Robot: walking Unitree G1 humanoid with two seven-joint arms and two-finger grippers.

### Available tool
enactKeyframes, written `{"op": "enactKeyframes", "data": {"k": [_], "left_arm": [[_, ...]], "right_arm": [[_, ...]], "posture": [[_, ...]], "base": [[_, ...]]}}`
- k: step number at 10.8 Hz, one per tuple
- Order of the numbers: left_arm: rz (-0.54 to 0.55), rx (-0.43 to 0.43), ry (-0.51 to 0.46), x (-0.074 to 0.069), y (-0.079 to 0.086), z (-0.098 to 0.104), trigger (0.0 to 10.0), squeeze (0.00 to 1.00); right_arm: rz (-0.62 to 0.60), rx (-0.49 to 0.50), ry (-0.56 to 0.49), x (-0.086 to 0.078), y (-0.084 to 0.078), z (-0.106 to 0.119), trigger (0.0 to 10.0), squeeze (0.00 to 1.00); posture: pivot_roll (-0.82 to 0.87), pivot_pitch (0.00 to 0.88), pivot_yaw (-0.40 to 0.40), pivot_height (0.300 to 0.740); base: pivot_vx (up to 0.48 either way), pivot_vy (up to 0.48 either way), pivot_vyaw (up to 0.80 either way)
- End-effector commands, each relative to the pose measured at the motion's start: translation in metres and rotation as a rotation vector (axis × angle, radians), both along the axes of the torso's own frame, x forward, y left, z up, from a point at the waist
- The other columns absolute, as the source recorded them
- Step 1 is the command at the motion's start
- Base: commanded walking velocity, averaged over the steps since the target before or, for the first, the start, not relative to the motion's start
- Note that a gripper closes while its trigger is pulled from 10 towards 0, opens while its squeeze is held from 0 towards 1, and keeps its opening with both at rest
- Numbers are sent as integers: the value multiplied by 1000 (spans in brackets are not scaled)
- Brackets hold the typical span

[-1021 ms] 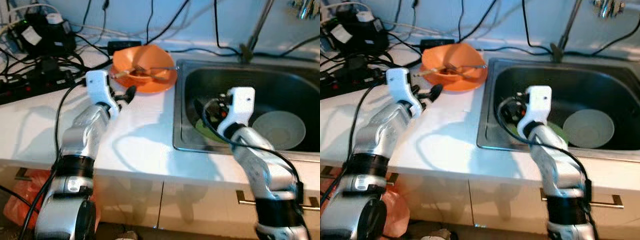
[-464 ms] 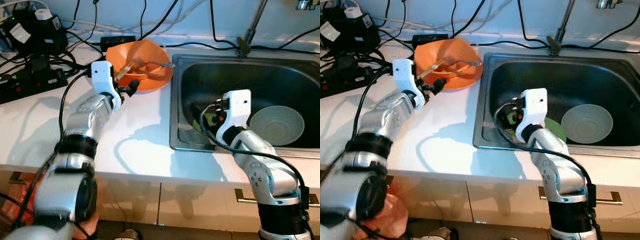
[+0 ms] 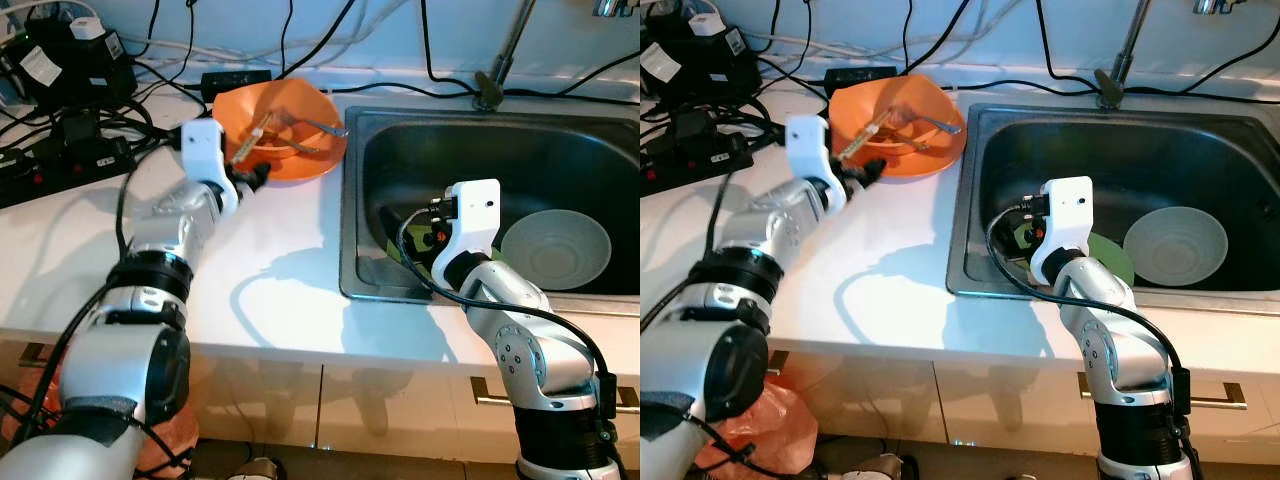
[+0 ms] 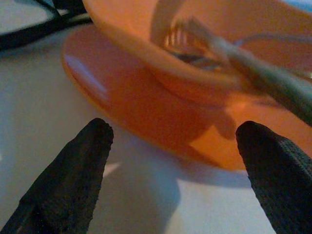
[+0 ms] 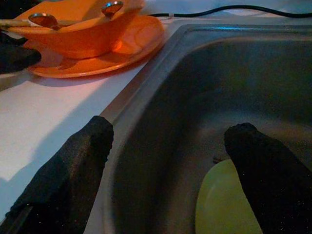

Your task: Kitchen organization

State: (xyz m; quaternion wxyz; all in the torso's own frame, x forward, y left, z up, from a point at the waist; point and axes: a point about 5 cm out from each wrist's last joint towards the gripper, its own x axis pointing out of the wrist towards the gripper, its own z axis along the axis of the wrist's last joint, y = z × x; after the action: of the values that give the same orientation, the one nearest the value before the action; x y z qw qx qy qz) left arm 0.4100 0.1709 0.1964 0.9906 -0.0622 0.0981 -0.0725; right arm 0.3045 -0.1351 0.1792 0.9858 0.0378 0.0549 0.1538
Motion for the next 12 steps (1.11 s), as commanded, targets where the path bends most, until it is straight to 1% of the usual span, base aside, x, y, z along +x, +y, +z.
{"op": "enactKeyframes", "data": {"k": [1,2,3,4,5,6,8,10,12], "left_arm": [[10,9,-54,3,3,14,10000,0],[26,14,-102,3,8,23,10000,0],[53,13,-138,2,19,31,10000,0],[58,13,-134,2,21,29,10000,0],[91,16,-107,0,30,21,10000,0],[102,3,-69,-1,32,14,10000,0],[80,-6,-10,0,23,4,10000,0],[63,-20,11,1,16,0,10000,0],[39,-78,69,1,7,-7,10000,0]], "right_arm": [[-6,-13,-24,-1,0,3,10000,0],[-9,-13,-25,0,0,3,10000,0],[-11,-13,-25,0,1,2,10000,0],[-11,-13,-24,0,1,2,10000,0],[-9,-12,-22,0,2,1,10000,0],[-5,-12,-24,1,3,1,10000,0],[-6,-15,-25,2,2,1,10000,0],[-10,-17,-27,2,2,1,10000,0],[-14,-19,-28,3,1,1,10000,0]], "posture": [[65,91,43,740],[67,92,45,740],[72,93,46,740],[75,94,45,740],[77,93,44,740],[78,93,44,740],[73,91,42,740],[69,90,44,740],[70,87,42,740]], "base": [[0,0,0],[0,0,0],[0,0,0],[0,0,0],[0,0,0],[0,0,0],[0,0,0],[0,0,0],[0,0,0]]}}
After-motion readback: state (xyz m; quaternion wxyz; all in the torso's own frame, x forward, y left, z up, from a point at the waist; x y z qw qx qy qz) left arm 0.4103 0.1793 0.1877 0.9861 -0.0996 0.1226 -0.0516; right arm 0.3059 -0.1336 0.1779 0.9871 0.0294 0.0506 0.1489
